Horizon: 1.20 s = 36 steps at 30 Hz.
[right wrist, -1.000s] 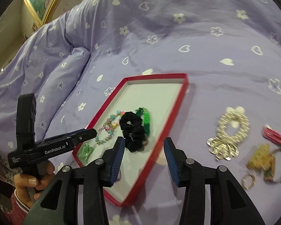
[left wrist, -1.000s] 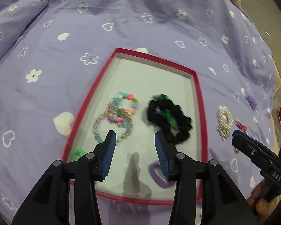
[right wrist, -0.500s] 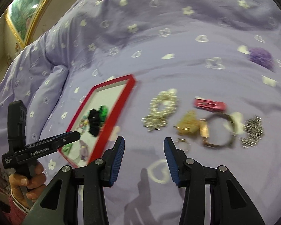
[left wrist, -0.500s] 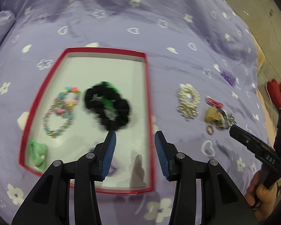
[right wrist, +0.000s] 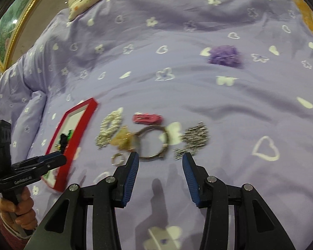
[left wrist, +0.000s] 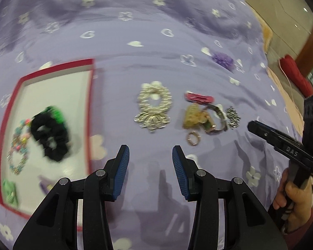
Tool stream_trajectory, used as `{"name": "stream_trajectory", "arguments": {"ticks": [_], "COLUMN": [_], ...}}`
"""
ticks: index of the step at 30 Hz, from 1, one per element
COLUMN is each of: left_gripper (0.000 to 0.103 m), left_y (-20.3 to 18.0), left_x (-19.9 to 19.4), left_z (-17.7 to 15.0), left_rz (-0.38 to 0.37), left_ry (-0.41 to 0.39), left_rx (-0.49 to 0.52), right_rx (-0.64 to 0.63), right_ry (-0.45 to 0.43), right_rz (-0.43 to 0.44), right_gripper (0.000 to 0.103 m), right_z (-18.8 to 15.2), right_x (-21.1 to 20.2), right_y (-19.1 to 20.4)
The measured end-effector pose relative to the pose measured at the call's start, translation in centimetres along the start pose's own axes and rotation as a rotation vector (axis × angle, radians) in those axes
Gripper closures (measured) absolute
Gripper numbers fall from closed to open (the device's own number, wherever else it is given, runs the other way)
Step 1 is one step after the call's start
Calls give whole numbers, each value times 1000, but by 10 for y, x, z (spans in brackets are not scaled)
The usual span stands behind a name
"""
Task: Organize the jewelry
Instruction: 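Move both open tools back over the remaining jewelry, then grasp the yellow claw clip with the left tool while the right tool grasps the silver chain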
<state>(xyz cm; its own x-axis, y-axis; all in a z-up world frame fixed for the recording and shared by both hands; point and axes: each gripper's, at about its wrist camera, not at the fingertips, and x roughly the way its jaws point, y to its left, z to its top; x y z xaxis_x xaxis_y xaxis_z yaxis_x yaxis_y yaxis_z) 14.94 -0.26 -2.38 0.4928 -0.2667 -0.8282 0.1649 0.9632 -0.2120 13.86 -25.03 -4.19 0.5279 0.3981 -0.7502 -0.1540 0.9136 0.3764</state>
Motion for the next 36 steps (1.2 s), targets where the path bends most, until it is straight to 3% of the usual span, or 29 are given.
{"name": "stream_trajectory", "arguments": {"ticks": [7, 19, 22, 24, 25, 26, 36], "left_gripper": [61, 62, 62, 71, 75, 75, 76], "left_y": [-37, -60, -60, -60, -60, -60, -37], "left_x": [36, 88, 92, 92, 93, 93, 59], "left_z": [17, 35, 37, 38, 39, 39, 28], "left_rz": [-15, -10, -15, -23, -27, -29, -37], "left_ry": [40, 96, 91, 78, 74, 73, 24], "left_rx": [86, 131, 127, 130, 131, 130, 75], "right_rx": [-37, -105, -101, -110, -112, -106, -76], "right_ry": [24, 87, 81, 76, 74, 73, 75], "right_rz": [-67, -80, -83, -97, -103, -100, -56], "right_gripper": [58, 56, 60, 72, 86, 90, 89], "right_z": [7, 12, 14, 14, 14, 14, 17], "right_x": [11, 52, 56, 56, 56, 57, 57], "right_y": [-21, -16, -18, -17, -17, -19, -17]}}
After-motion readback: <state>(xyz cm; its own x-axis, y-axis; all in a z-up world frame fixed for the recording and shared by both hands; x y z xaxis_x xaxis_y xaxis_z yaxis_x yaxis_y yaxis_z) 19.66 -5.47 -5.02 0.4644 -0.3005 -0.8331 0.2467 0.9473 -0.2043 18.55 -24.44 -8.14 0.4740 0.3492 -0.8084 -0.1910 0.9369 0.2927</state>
